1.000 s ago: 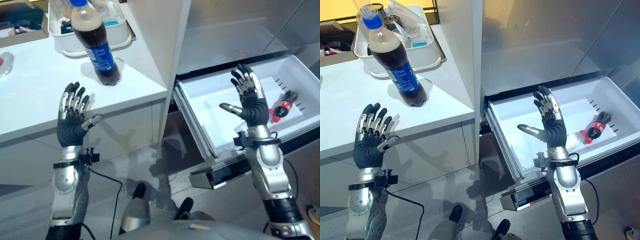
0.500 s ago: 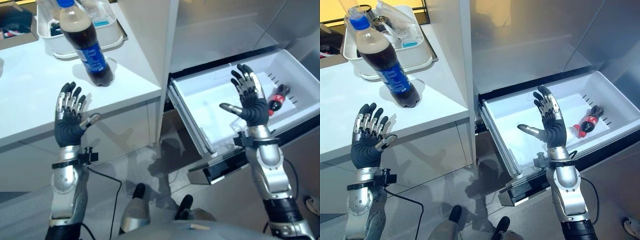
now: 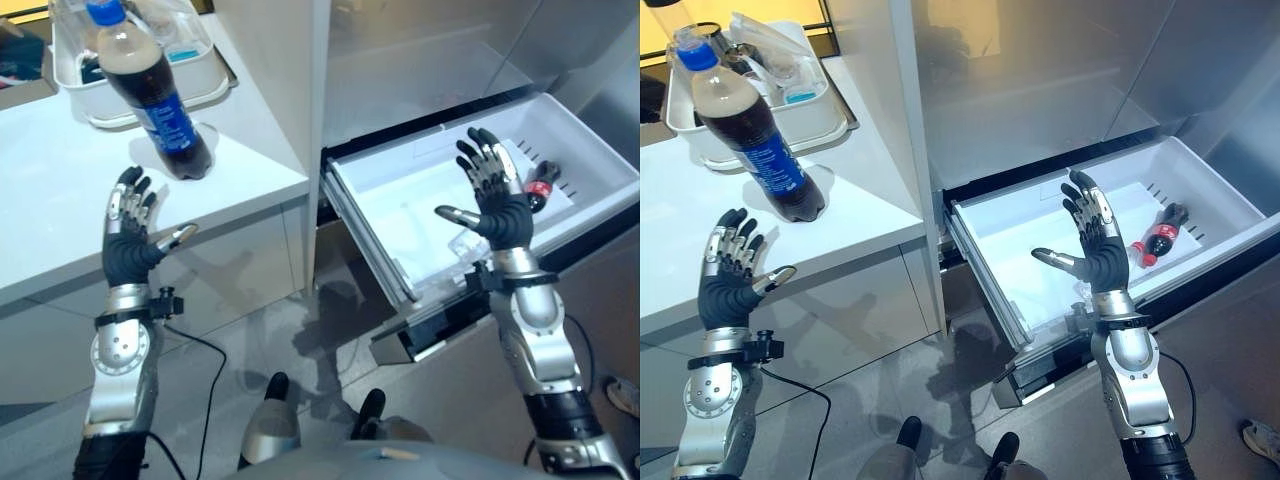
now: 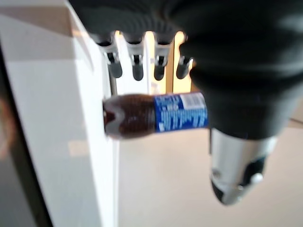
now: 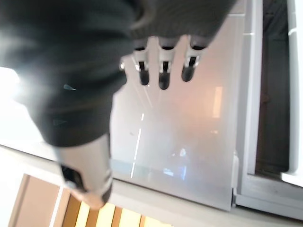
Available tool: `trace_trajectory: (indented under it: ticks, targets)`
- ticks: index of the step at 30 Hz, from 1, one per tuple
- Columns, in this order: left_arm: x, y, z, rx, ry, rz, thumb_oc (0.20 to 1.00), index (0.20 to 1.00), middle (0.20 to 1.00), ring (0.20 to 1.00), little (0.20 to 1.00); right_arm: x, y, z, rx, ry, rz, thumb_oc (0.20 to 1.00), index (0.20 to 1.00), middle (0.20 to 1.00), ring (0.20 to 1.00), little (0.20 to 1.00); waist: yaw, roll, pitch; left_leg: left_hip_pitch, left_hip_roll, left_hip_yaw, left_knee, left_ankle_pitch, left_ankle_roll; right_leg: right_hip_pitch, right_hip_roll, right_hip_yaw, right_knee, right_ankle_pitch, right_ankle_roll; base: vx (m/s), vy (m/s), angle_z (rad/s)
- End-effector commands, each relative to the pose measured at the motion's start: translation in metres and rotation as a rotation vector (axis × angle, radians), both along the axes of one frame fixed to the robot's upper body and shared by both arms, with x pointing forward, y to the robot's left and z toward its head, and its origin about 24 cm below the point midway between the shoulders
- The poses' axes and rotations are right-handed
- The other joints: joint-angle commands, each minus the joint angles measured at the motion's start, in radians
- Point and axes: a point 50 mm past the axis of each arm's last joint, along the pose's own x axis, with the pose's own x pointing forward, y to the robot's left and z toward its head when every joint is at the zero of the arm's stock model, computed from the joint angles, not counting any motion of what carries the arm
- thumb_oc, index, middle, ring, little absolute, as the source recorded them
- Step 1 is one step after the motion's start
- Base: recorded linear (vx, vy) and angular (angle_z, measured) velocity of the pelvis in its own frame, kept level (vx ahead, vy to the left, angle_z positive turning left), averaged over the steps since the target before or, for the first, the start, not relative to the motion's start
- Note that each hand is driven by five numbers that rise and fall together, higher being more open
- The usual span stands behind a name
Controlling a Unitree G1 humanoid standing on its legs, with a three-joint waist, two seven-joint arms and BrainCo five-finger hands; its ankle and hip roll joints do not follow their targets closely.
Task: Take the drinks into the refrigerator
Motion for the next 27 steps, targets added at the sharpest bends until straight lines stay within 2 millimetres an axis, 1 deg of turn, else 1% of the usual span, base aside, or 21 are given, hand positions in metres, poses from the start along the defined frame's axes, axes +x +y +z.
trace_trajectory:
  ticks: [1, 9, 20, 27]
  targets:
    - [0.003, 0.018, 0.019, 0.098, -0.069, 0.091, 1.0, 1.0, 1.0, 1.0, 1.0, 0.002, 0.003, 0.022, 0.003, -0.1, 0.054, 1.0, 1.0, 1.0, 1.0, 1.0, -0.012, 0.012, -0.051, 0.035, -0.023, 0.01, -0.064, -0.018, 0.071, 0.021, -0.007, 0.028, 0.12, -0.064, 0.017, 0.02, 0.022, -0.21]
    - [0.001, 0.032, 0.022, 0.131, -0.072, 0.182, 1.0, 1.0, 1.0, 1.0, 1.0, 0.002, 0.005, 0.022, 0.003, -0.094, 0.073, 1.0, 1.0, 1.0, 1.0, 1.0, -0.023, 0.01, -0.058, 0.058, -0.019, 0.041, -0.064, -0.03, 0.071, 0.022, 0.004, 0.063, 0.117, -0.062, 0.018, 0.01, 0.009, -0.17]
    - [-0.003, 0.041, 0.022, 0.135, -0.063, 0.229, 1.0, 1.0, 1.0, 1.0, 1.0, 0.002, 0.007, 0.023, 0.004, -0.094, 0.105, 1.0, 1.0, 1.0, 1.0, 1.0, -0.022, 0.004, -0.071, 0.092, -0.012, 0.08, -0.064, -0.05, 0.072, 0.039, 0.024, 0.111, 0.091, -0.061, 0.016, 0.02, 0.001, -0.18]
    - [0.004, 0.047, 0.018, 0.099, -0.034, 0.238, 1.0, 1.0, 1.0, 1.0, 1.0, 0.0, 0.007, 0.022, -0.001, -0.087, 0.115, 1.0, 1.0, 1.0, 1.0, 1.0, -0.031, 0.008, -0.08, 0.106, -0.008, 0.091, -0.064, -0.055, 0.069, 0.05, 0.033, 0.122, 0.077, -0.063, 0.016, 0.02, -0.002, -0.1]
